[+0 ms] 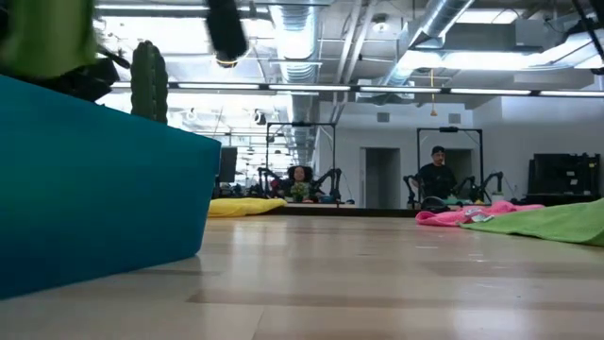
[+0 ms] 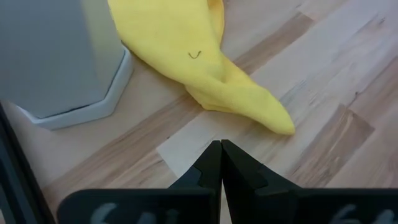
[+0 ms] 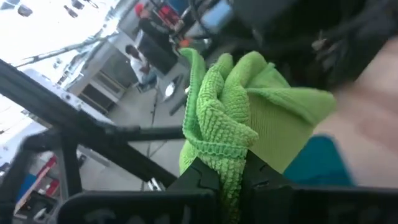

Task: Fold microfiber towels
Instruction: Stack the top folded green microfiber on the green microfiber cloth in the blue bin

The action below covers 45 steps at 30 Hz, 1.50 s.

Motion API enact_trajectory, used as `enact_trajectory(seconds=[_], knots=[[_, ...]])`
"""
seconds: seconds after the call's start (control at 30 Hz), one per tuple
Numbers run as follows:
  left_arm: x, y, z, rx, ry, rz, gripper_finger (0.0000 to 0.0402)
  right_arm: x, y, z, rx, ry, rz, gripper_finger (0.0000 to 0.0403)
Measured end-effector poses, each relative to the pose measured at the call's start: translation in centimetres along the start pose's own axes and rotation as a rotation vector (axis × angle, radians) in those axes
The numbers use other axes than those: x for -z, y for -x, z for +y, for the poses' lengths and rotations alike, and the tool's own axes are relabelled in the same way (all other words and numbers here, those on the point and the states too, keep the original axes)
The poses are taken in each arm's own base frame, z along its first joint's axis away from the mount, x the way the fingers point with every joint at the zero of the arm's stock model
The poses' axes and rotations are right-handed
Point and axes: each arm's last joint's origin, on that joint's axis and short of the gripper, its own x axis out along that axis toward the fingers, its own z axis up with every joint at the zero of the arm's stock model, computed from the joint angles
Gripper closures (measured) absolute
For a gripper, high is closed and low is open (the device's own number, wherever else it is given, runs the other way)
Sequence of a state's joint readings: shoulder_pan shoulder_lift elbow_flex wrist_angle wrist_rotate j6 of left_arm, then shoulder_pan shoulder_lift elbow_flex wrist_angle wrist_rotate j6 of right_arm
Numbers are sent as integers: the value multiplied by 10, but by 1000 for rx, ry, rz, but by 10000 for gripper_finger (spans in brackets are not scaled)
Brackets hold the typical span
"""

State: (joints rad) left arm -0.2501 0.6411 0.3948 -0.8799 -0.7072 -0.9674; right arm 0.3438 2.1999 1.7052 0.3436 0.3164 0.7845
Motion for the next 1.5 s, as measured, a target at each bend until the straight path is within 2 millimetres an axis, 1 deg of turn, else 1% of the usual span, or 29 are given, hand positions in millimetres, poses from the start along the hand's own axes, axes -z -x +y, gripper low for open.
enact_trajectory(seconds=[0.07,0.13,0.3,0.37,0.47,0.6,0.7,0.9,1.07,1.2,1.37,1.5], knots=[[0,0,0,2,-5,3,401,13,-15,-2,-3,-27,4,374],[0,0,0,2,-5,3,401,23,-26,-6,4,-64,13,374],[1,1,-1,17,-20,3,401,56,-45,-16,20,-190,43,371],[2,2,-2,23,-27,-1,401,71,-48,-15,14,-225,58,371],[3,3,-3,33,-21,-3,401,86,-46,-7,10,-265,50,372],[3,4,-3,40,-19,-8,401,98,-40,1,30,-283,41,370],[3,4,-4,44,-16,-12,401,101,-38,3,63,-276,30,369],[3,4,-4,43,-16,-13,401,108,-37,-6,148,-265,109,365],[3,4,-4,43,-18,-13,401,110,-36,-9,169,-201,144,334],[3,4,-4,43,-20,-13,401,98,-38,-1,184,-131,224,296],[3,4,-4,43,-22,-12,401,86,-35,-1,323,-24,365,243],[3,4,-4,48,-21,-4,401,72,-29,11,366,26,410,217]])
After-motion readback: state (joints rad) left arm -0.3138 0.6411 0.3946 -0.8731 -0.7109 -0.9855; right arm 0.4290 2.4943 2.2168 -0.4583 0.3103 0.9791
